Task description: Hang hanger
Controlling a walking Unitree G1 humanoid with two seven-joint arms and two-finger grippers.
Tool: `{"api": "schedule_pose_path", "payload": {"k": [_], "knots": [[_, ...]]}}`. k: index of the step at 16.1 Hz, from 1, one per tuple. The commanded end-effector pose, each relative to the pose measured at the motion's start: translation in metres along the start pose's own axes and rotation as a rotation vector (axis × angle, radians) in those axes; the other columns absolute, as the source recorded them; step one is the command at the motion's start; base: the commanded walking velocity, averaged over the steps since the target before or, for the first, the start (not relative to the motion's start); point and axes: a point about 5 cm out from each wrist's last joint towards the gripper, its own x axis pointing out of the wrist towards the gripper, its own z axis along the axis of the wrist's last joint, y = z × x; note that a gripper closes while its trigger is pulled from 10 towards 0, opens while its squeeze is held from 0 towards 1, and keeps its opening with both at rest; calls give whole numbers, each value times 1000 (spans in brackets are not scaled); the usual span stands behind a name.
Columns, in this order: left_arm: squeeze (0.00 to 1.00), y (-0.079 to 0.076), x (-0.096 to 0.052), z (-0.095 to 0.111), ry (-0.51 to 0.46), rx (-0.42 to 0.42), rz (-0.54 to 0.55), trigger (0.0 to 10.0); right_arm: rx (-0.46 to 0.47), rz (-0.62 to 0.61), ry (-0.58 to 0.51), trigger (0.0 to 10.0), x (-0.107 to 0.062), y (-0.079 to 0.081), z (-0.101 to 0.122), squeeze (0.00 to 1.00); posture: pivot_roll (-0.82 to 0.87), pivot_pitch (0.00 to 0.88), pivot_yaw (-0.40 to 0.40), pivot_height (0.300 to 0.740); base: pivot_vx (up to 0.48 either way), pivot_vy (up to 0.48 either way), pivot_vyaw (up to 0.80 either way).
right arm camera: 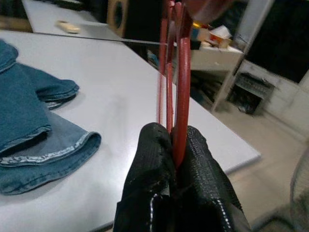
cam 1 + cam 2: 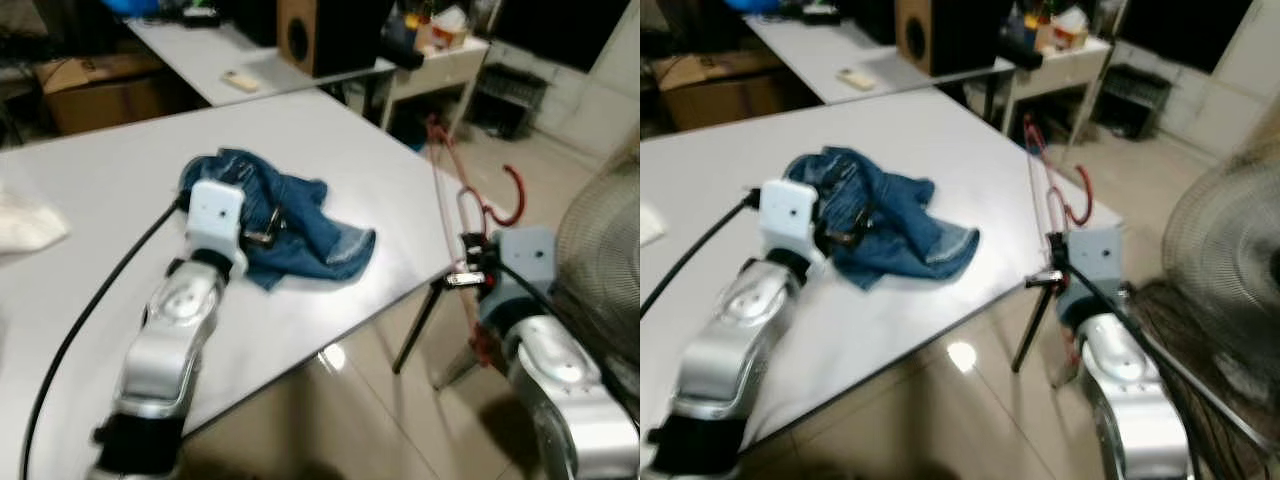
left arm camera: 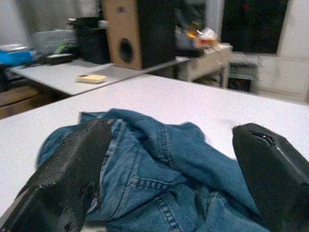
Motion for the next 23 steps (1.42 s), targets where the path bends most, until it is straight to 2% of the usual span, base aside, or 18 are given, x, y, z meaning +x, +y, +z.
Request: {"api": "schedule_pose_path", "payload": {"k": [1,2,11,12,13,15,17,20,21,22,23], "knots": [[0,3,-1,-4,22,8,16,10000,-7,1,-18,10000,1,1,4,0,-17,44,-53,740,334,0,800],[0,3,-1,-4,25,6,16,10000,32,-16,-17,10000,0,-1,3,0,-18,47,-51,740,334,0,0],[0,0,4,-5,32,0,-1,10000,26,-46,-11,10000,-2,-5,1,0,-25,51,-42,740,333,0,0],[0,0,7,-12,80,12,-9,10000,28,-48,-9,10000,-2,-5,1,0,-25,51,-43,740,0,0,0],[0,4,10,-14,88,32,0,10000,29,-47,-8,10000,-1,-5,1,0,-24,49,-41,740,0,0,0],[0,25,17,-24,159,147,81,10000,30,-26,-5,10000,-1,-4,0,0,-25,48,-40,740,0,0,0],[0,37,22,-23,164,166,120,10000,36,10,-5,10000,-2,-6,0,0,-23,46,-36,740,0,0,0],[0,49,35,-23,179,207,125,10000,24,47,-15,10000,-3,-18,2,0,-29,38,-25,740,0,0,0],[0,57,38,-28,211,193,156,10000,21,34,-18,10000,-2,-22,3,0,-31,34,-20,740,0,0,0],[0,65,40,-35,261,127,197,10000,23,27,-21,10000,-2,-23,3,0,-32,33,-19,740,0,0,0],[0,70,40,-47,321,2,220,10000,32,29,-22,10000,-2,-21,3,0,-29,31,-19,740,0,0,0]]}}
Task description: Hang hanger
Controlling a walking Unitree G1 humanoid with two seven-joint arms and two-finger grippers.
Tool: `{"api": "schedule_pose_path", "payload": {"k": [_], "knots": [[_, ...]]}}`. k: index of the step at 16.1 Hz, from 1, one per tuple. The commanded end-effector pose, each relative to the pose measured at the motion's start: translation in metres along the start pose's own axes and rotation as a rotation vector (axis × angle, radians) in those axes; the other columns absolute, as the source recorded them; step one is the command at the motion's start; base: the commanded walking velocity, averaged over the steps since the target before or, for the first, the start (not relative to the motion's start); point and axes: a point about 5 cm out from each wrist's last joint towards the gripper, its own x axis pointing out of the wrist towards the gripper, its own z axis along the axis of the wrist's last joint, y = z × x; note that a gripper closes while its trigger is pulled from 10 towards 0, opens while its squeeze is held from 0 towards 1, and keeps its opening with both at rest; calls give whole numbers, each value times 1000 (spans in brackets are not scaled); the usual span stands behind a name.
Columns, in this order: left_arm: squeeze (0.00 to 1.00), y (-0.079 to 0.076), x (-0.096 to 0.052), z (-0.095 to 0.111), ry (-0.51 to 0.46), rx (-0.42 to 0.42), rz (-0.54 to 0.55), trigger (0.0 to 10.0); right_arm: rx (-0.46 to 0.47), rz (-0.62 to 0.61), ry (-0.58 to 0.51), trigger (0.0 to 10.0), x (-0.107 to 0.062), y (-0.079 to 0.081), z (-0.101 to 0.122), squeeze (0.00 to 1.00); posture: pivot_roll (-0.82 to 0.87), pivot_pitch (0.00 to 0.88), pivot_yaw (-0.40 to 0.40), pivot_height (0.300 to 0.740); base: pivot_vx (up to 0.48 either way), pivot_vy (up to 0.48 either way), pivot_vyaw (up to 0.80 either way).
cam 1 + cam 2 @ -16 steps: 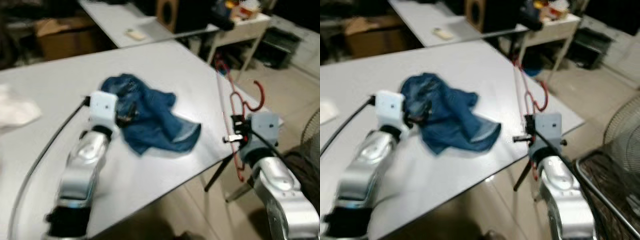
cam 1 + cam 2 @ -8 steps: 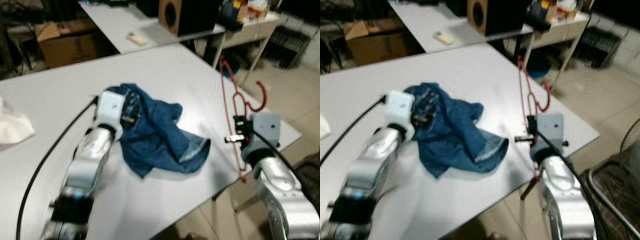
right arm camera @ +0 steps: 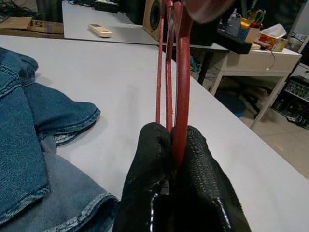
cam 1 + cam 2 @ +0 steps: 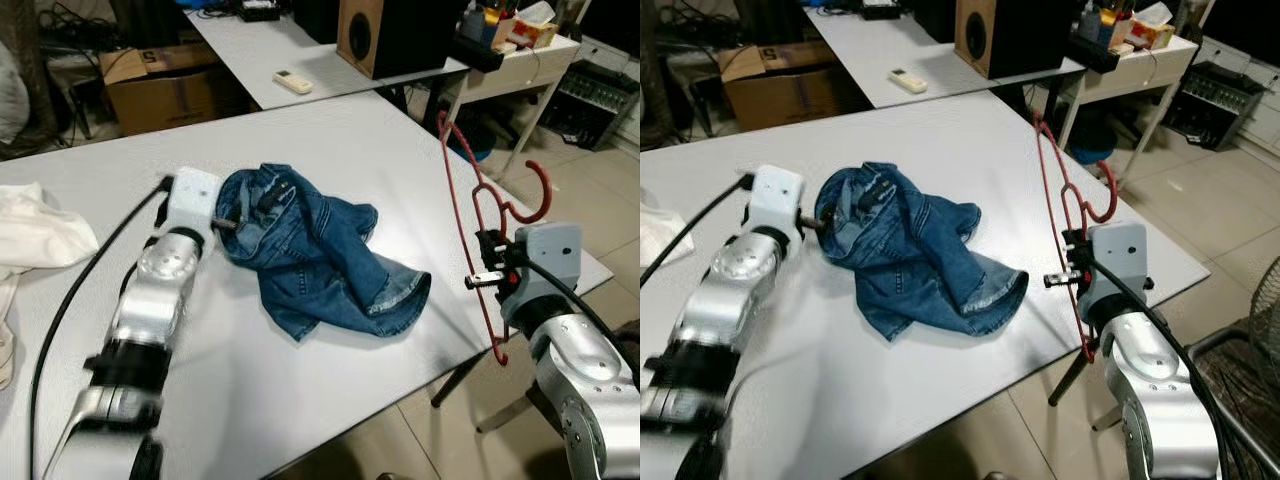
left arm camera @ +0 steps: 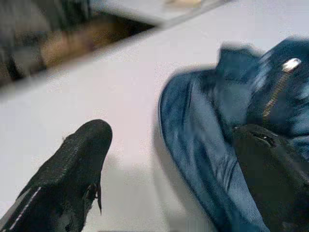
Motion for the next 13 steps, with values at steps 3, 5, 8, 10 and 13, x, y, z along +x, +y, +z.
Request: {"api": "schedule_pose_path", "payload": {"k": [3,5,8,10,13], "knots": [[0,-3,9,-19,103,-205,-37,10000,20,12,-21,10000,2,4,2,0,-25,23,-23,740,0,0,0],[0,-8,14,-22,117,-321,-83,9137,21,22,-27,10000,3,6,3,0,-25,16,-22,740,0,0,0],[0,-9,23,-19,113,-525,-109,118,26,27,-34,10000,4,10,3,0,-30,5,-14,740,0,0,0],[0,-14,27,-17,124,-606,-147,0,27,27,-36,10000,4,11,2,0,-30,0,-5,740,0,0,0],[0,-23,30,-16,133,-589,-181,0,21,23,-40,10000,4,13,1,0,-31,0,4,740,0,0,0]]}}
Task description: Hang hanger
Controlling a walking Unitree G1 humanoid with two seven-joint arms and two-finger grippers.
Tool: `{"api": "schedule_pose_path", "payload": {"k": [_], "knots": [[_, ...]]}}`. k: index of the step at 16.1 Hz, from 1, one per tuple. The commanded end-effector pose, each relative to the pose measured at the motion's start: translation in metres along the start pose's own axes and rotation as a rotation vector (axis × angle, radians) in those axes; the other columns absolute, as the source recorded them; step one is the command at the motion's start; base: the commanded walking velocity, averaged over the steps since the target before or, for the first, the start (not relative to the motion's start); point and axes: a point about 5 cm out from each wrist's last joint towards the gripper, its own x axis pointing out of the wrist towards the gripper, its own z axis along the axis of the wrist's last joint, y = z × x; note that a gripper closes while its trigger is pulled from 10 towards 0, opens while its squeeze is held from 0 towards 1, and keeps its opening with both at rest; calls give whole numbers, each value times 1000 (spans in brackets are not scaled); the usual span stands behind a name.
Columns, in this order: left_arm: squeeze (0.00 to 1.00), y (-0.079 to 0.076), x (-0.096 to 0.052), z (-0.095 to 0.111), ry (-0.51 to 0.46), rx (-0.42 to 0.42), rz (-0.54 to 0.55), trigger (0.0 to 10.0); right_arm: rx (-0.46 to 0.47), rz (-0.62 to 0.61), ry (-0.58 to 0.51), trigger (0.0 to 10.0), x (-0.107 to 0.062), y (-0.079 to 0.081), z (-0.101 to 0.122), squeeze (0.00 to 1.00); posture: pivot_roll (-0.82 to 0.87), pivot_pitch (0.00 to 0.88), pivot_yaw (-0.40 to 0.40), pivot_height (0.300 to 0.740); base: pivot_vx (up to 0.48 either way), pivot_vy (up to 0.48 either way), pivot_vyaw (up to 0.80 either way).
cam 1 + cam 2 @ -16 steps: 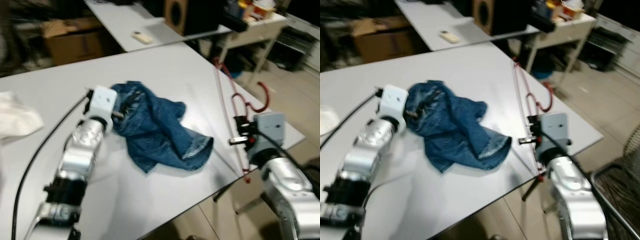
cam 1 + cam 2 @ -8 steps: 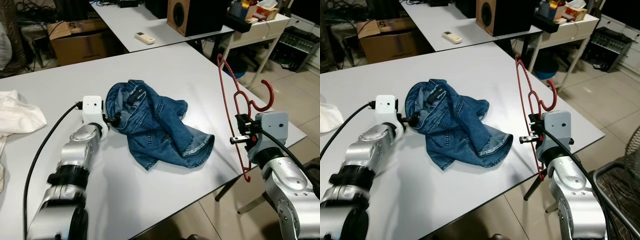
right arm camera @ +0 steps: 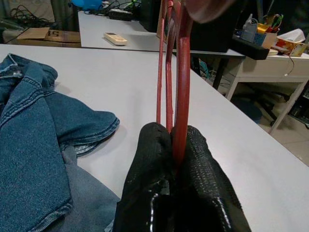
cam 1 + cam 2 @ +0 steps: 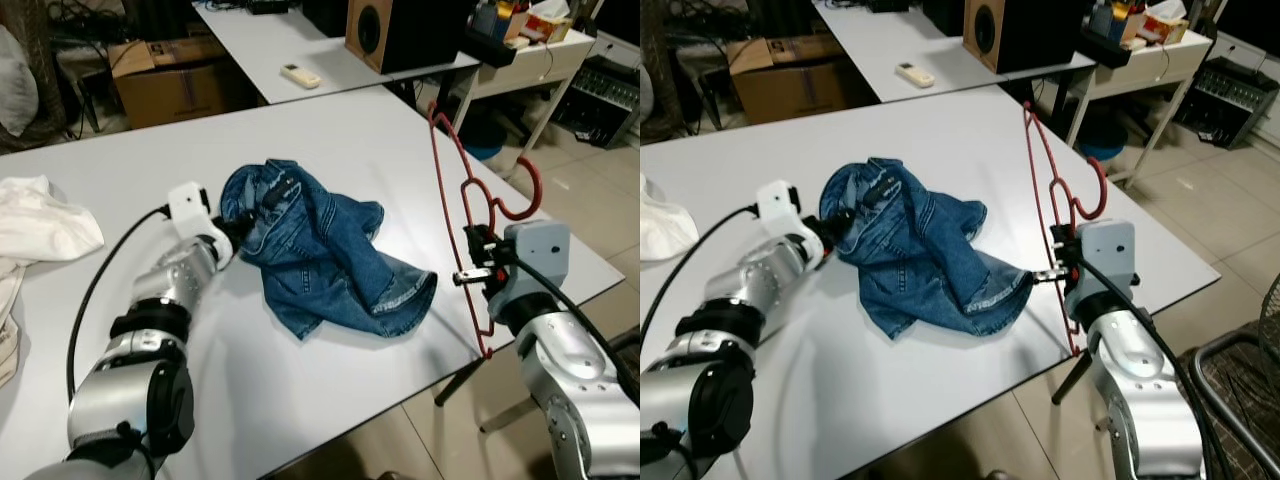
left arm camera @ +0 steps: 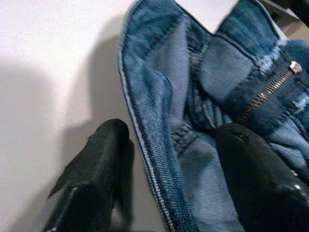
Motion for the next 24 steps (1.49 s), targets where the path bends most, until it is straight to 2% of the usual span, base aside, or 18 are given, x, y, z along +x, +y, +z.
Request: {"api": "schedule_pose_path", "payload": {"k": [1,3,7,10,14,20,21,22,24], "knots": [[0,-5,2,2,-7,3,-17,0,3,0,-1,10000,1,1,-1,0,-30,0,6,740,0,0,0],[0,-5,3,8,-57,-71,-2,0,-2,3,-2,10000,0,2,-2,0,-26,0,6,740,0,0,0],[0,-6,4,11,-74,-100,-15,0,-1,14,-2,10000,2,5,-3,0,-16,0,-1,740,0,0,0],[0,-8,4,11,-77,-91,-37,0,-4,19,-2,10000,3,6,-3,0,-15,0,-4,740,0,0,0],[0,-6,3,7,-75,-27,-7,0,-8,21,-1,10000,3,6,-3,0,-17,2,-9,740,0,0,0],[0,-10,4,8,-77,-29,-35,0,-11,22,-2,10000,3,7,-3,0,-21,1,-6,740,0,0,0],[0,-9,4,16,-104,6,-18,0,-12,19,-3,10000,3,6,-3,0,-24,0,-6,740,0,0,0],[0,-6,2,36,-160,227,32,0,-13,15,-6,10000,3,5,-3,0,-24,0,-6,740,0,0,0],[0,-8,-4,84,-285,417,72,0,-15,13,-9,10000,4,5,-2,0,-22,0,-12,740,0,0,0]]}}
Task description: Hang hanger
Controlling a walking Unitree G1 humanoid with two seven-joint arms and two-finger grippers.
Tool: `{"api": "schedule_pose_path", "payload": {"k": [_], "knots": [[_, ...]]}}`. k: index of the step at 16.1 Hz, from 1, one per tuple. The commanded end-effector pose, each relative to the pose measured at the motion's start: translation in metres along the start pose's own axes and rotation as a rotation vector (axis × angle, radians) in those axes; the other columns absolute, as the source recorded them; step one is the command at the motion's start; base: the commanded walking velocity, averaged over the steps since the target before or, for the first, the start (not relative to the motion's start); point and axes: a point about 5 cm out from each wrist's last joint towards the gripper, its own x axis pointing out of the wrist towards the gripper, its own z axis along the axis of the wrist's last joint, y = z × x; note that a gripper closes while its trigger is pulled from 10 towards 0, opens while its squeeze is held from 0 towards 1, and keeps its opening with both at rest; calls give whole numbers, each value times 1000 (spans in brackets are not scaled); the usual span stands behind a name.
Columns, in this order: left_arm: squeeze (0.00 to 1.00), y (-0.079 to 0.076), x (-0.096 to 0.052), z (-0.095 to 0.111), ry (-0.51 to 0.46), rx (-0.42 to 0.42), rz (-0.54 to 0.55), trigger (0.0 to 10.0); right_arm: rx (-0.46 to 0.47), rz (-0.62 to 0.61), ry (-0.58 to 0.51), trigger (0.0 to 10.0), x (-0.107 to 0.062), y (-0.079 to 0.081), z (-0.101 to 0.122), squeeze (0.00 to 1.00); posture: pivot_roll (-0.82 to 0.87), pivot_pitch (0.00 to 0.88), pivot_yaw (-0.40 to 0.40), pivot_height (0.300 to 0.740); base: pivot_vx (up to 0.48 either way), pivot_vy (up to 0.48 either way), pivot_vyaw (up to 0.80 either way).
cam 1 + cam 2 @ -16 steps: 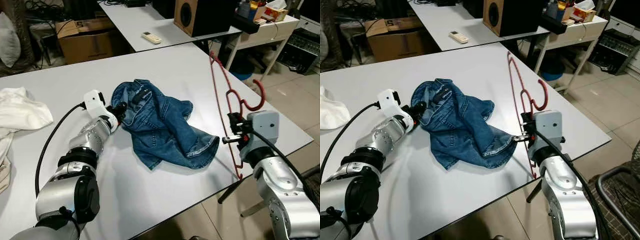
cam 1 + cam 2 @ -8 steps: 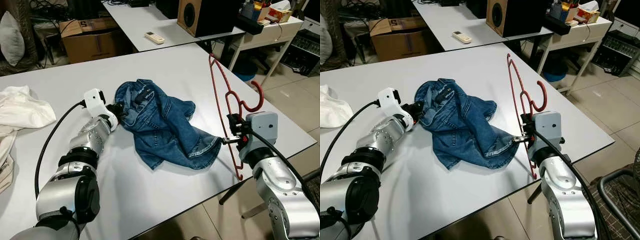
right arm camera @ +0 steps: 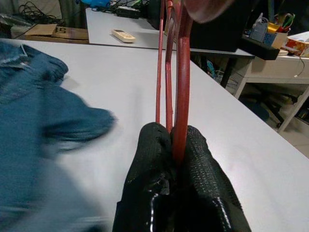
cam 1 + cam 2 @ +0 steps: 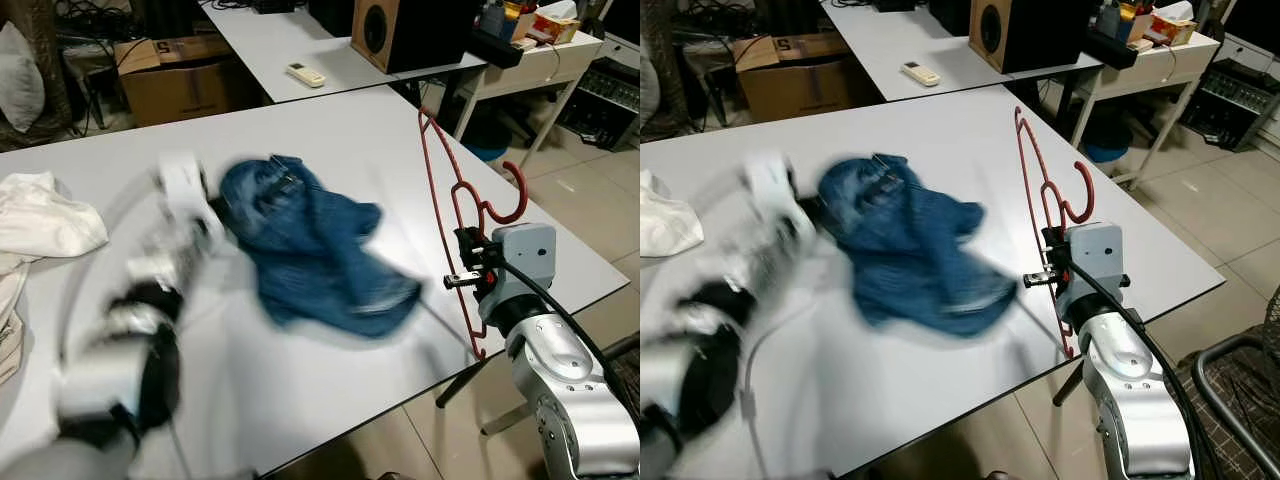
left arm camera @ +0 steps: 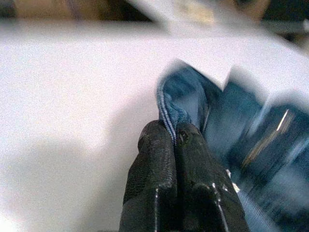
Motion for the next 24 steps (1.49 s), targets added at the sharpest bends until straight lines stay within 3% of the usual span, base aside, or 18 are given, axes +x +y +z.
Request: {"api": "schedule_pose_path", "payload": {"k": [1,3,4,5,6,7,8,11,12,13,15,17,20,22,24], "knots": [[0,2,2,26,-83,95,8,0,-10,-4,-12,10000,2,-2,2,0,-21,0,-14,740,0,0,0],[0,6,-2,114,-335,390,33,0,-12,1,-19,10000,4,-1,4,0,-13,0,-20,740,0,0,0],[0,-8,-13,167,-530,429,-23,0,-15,2,-24,10000,6,-1,5,0,-14,0,-15,740,0,0,0],[0,-8,-13,167,-530,429,-23,0,-15,2,-24,10000,6,-1,5,0,-14,0,-15,740,0,0,0],[0,-25,-22,198,-655,448,-106,0,-14,-6,-30,10000,6,-1,5,0,-14,0,-12,740,0,0,0],[0,-41,-31,216,-739,479,-185,0,-13,-16,-35,10000,5,-2,6,0,-16,0,-6,740,0,0,0],[0,-53,-36,222,-802,484,-259,0,-12,-21,-36,10000,4,-1,6,0,-16,0,-4,740,0,0,0],[0,-72,-34,196,-771,562,-457,0,-10,-17,-29,10000,3,2,3,0,-10,0,-8,740,0,0,0],[0,-79,-28,166,-666,670,-580,0,-7,-7,-27,10000,3,4,3,0,-7,1,-10,740,0,0,0],[0,-78,-23,141,-566,735,-619,0,-3,4,-27,10000,2,6,3,0,-7,3,-11,740,0,0,0],[0,-62,-15,121,-459,749,-488,0,54,49,-43,10000,-1,8,6,0,-5,8,-13,740,0,0,0],[0,-54,-11,114,-407,730,-418,0,209,188,-65,10000,-13,12,13,0,-4,9,-13,740,0,0,0],[0,-52,-9,110,-365,688,-372,0,210,321,-68,10000,-36,-1,18,0,-12,11,-3,740,0,0,0],[0,-52,-7,109,-349,668,-348,0,222,387,-63,10000,-45,-3,20,0,-14,11,-1,740,0,0,0],[0,-55,-6,110,-348,659,-339,0,241,514,-26,10000,-64,-4,20,0,-22,12,3,740,0,0,0]]}}
